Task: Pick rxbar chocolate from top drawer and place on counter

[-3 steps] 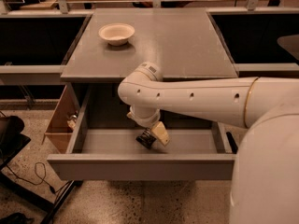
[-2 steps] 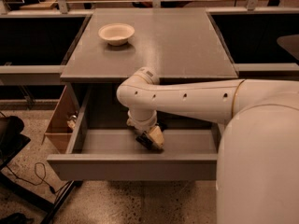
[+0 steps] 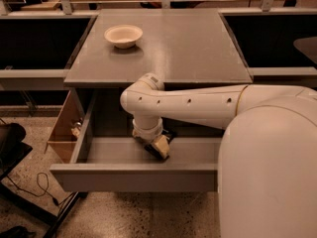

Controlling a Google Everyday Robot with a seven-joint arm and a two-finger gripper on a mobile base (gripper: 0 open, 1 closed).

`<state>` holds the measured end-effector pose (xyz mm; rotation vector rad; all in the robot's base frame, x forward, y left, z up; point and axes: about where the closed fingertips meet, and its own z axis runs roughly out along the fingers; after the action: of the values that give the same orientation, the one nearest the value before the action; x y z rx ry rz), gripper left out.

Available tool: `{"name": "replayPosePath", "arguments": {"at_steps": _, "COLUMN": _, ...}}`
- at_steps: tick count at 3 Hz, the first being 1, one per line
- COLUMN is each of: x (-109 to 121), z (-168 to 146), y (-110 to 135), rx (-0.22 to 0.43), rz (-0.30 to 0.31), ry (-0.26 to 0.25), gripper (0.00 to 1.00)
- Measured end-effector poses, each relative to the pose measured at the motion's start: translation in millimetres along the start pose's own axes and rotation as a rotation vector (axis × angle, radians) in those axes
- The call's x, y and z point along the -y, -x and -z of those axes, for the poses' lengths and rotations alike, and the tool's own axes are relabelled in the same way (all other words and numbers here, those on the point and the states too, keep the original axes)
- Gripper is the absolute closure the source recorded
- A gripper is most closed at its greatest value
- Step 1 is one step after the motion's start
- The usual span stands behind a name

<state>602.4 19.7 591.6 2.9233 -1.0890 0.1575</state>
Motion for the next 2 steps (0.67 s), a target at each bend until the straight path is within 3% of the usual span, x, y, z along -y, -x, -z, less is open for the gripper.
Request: {"name": "replayPosePath", "arguments": {"at_steps": 2, "x": 0.2, "z": 12.6, "y": -1.2, "rx": 0.0, "rz": 0.0, "ry": 0.0, "gripper": 0.96}}
